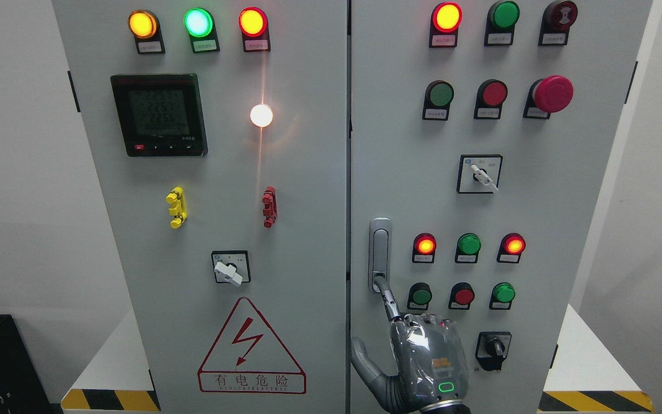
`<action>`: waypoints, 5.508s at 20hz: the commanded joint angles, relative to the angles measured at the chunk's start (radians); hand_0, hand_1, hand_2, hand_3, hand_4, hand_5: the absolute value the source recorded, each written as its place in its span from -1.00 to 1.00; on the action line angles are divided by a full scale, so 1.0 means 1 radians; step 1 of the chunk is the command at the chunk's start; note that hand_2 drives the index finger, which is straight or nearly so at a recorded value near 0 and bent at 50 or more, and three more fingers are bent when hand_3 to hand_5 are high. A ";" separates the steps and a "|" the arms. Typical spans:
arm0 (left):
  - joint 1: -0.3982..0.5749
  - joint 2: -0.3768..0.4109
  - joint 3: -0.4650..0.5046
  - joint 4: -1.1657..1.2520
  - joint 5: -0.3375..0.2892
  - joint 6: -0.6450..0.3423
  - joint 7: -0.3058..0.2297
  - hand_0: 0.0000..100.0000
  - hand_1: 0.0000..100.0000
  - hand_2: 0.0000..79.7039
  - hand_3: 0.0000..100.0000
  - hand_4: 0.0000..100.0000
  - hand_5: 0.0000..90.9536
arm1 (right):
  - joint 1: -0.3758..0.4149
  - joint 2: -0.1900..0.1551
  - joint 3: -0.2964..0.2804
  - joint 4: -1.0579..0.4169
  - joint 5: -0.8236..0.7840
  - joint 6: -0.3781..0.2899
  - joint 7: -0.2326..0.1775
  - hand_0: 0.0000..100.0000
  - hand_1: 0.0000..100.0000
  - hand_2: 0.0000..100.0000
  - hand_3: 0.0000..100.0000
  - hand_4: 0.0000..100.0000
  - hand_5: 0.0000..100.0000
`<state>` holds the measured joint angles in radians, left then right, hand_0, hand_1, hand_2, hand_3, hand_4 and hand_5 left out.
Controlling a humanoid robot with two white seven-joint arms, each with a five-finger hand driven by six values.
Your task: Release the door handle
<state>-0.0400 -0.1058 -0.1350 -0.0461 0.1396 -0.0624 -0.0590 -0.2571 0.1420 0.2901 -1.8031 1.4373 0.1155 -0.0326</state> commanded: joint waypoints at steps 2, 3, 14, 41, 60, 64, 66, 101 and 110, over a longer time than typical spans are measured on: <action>0.000 0.000 0.000 0.000 0.000 -0.001 -0.001 -0.76 0.11 -1.00 -1.00 -1.00 -1.00 | -0.010 0.001 -0.005 0.022 0.000 0.001 0.003 -0.04 -0.65 -1.00 0.85 0.90 1.00; 0.000 0.000 0.000 0.000 0.000 -0.001 -0.001 -0.76 0.11 -1.00 -1.00 -1.00 -1.00 | -0.014 0.001 -0.005 0.022 0.000 0.001 0.003 -0.04 -0.65 -1.00 0.85 0.91 1.00; 0.000 0.000 0.000 0.000 0.000 -0.001 -0.001 -0.76 0.11 -1.00 -1.00 -1.00 -1.00 | -0.014 0.002 -0.008 0.024 0.000 0.003 0.006 -0.05 -0.65 -1.00 0.87 0.91 1.00; 0.000 0.000 0.000 0.000 0.000 -0.001 -0.001 -0.76 0.11 -1.00 -1.00 -1.00 -1.00 | 0.004 0.002 -0.005 0.018 0.000 0.001 0.037 -0.03 -0.66 -1.00 0.91 0.94 1.00; 0.000 0.000 0.000 -0.001 0.000 -0.001 -0.001 -0.76 0.11 -1.00 -1.00 -1.00 -1.00 | 0.022 0.002 -0.008 0.014 0.012 0.003 0.037 -0.04 -0.66 -1.00 0.92 0.95 1.00; 0.000 0.000 0.000 0.000 0.000 -0.001 -0.001 -0.76 0.11 -1.00 -1.00 -1.00 -1.00 | 0.022 0.002 -0.008 0.013 0.012 0.003 0.037 -0.04 -0.66 -1.00 0.92 0.95 1.00; 0.000 0.000 0.000 0.000 0.000 -0.001 -0.001 -0.76 0.11 -1.00 -1.00 -1.00 -1.00 | 0.022 0.002 -0.008 0.008 0.012 0.003 0.037 -0.04 -0.66 -1.00 0.92 0.95 1.00; 0.000 0.000 0.000 0.000 0.000 -0.001 -0.001 -0.76 0.11 -1.00 -1.00 -1.00 -1.00 | 0.058 -0.018 -0.063 -0.147 0.003 -0.046 0.003 0.03 -0.65 -0.23 0.76 0.81 1.00; 0.000 0.000 0.000 0.000 0.000 -0.001 -0.001 -0.76 0.11 -1.00 -1.00 -1.00 -1.00 | 0.105 -0.025 -0.094 -0.217 -0.002 -0.083 0.003 -0.13 -0.69 0.16 0.88 0.83 1.00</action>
<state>-0.0398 -0.1058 -0.1350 -0.0460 0.1396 -0.0624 -0.0590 -0.1845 0.1271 0.2322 -1.9434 1.4375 0.0486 -0.0303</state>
